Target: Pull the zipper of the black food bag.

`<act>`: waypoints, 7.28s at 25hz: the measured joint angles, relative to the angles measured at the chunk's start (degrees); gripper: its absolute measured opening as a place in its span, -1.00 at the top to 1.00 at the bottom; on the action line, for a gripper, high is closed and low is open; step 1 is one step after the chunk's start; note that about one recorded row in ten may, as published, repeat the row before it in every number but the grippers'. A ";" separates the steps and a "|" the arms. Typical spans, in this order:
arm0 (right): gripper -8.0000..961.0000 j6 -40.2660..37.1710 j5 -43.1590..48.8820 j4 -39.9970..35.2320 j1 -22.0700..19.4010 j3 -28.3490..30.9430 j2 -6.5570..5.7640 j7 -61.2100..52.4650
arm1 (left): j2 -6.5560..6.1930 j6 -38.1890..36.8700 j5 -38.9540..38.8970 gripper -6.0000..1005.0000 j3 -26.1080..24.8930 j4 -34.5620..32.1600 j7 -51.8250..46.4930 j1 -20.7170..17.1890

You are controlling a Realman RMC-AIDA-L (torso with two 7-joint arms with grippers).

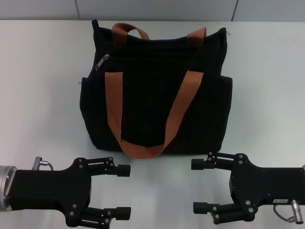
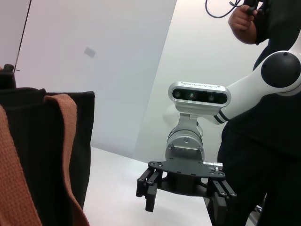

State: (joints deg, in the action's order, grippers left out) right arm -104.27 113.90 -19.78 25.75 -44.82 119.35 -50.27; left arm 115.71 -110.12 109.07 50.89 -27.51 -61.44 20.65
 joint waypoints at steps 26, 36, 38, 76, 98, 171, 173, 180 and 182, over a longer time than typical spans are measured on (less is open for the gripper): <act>-0.71 0.09 -0.26 0.00 -0.49 0.49 -0.05 -0.01 | 2.67 -4.74 -21.03 -0.59 -8.56 3.96 6.35 -1.02; -0.71 0.12 -0.27 -0.18 -0.62 0.61 -0.09 -0.01 | -2.25 9.29 -24.26 -0.56 -14.92 4.59 6.72 -4.18; -0.71 0.12 -0.27 -0.21 -0.62 0.62 -0.09 -0.01 | -3.29 10.49 -21.80 -0.55 -14.88 4.56 6.59 -4.08; -0.71 -0.01 -0.53 -0.44 -1.49 0.72 -0.26 -0.45 | -0.07 25.25 -6.90 -0.46 -15.16 -0.78 10.85 7.21; -0.71 -3.19 -0.78 0.01 -0.57 3.50 -0.12 -0.47 | 2.17 18.52 -12.28 0.72 -17.88 -1.07 16.74 3.89; 0.14 24.86 -1.66 -15.78 36.63 -18.51 -0.17 -76.88 | 2.86 13.42 -16.77 0.94 -17.84 2.28 20.83 4.97; 0.26 24.93 -1.66 -15.90 36.51 -18.53 -0.16 -76.91 | 2.85 13.39 -16.94 0.94 -17.84 2.28 20.82 4.93; 0.70 25.17 -1.83 -16.54 35.62 -18.34 -0.15 -77.17 | 2.80 13.02 -17.32 0.94 -17.84 2.29 20.74 4.55; 0.72 25.19 -1.90 -16.59 35.55 -18.33 -0.15 -77.17 | 2.79 12.96 -17.37 0.94 -17.84 2.29 20.74 4.45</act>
State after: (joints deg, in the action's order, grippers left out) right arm -79.08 112.00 -36.36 61.30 -63.15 119.20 -127.45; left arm 118.49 -97.16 91.70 33.05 -25.22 -40.70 25.10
